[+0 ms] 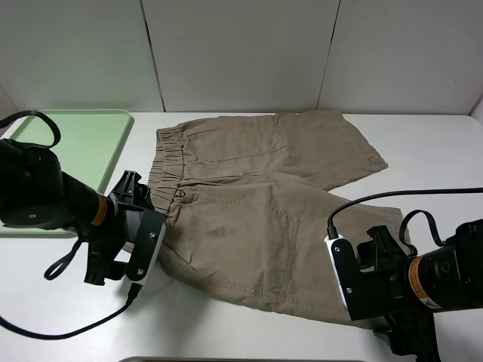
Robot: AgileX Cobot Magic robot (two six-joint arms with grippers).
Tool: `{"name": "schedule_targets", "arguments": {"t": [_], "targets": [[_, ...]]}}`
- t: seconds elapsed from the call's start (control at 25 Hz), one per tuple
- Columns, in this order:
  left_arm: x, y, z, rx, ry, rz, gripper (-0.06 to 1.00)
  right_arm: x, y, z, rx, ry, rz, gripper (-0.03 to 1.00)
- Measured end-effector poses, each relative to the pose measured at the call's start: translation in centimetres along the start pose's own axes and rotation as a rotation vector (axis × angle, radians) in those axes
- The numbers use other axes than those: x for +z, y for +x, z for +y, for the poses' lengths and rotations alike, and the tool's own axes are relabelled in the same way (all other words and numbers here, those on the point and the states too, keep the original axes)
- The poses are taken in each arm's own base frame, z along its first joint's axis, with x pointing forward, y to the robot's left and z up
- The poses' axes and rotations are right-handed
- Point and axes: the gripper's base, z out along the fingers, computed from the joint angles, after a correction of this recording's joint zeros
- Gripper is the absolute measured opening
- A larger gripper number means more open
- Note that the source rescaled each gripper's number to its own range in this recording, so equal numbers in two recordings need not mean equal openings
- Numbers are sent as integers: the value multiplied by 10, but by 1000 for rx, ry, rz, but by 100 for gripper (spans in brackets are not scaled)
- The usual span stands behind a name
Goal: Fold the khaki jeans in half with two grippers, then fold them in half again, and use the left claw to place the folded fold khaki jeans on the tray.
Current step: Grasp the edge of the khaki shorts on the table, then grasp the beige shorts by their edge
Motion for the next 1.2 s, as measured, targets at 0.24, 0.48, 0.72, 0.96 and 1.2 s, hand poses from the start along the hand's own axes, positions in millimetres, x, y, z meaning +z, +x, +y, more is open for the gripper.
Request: {"name": "schedule_targets", "arguments": {"t": [0.24,0.48,0.72,0.96,1.2], "targets": [[0,0,1,-4,-4,-3,90,3,0,1,-30,-12,5,39],[0,-1,2,-6,-6,-4,90,4,2,2,-66,-20,22,10],[0,-1,2,-6,-7,-4,90,4,2,2,-73,-20,24,0],[0,-1,2,3,-8,-6,90,4,2,2,-74,-21,26,0],[7,0,0,13,19,5,79,4,2,2,-74,-21,26,0]]}}
